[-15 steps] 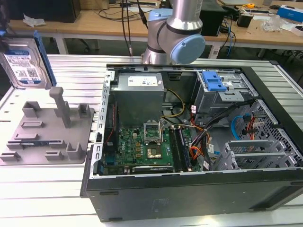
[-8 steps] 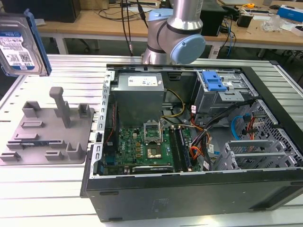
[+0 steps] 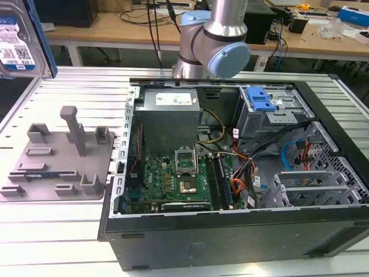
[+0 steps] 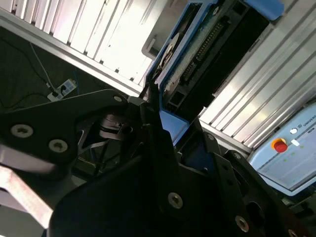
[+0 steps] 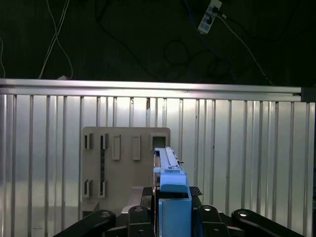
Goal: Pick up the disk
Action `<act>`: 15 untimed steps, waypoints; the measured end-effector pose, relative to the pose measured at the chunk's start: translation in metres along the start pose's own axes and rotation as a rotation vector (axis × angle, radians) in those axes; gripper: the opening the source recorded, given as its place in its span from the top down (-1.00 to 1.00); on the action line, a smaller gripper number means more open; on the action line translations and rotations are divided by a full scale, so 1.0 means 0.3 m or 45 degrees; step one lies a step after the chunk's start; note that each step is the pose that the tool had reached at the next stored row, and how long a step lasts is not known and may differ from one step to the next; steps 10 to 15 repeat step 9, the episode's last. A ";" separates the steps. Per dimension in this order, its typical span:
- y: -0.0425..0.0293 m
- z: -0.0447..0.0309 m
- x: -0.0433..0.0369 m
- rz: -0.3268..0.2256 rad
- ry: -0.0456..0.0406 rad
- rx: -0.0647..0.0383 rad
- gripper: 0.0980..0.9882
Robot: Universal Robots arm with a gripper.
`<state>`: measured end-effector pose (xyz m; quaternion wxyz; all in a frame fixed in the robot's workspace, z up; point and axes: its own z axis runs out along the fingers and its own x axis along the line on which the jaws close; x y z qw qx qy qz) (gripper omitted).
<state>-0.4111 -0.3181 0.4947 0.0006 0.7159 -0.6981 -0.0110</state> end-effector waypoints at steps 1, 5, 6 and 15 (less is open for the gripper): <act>0.000 -0.003 0.001 0.000 -0.003 0.000 0.39; 0.000 -0.006 0.003 0.000 -0.012 0.001 0.39; 0.000 -0.006 0.003 0.000 -0.012 0.001 0.39; 0.000 -0.006 0.003 0.000 -0.012 0.001 0.39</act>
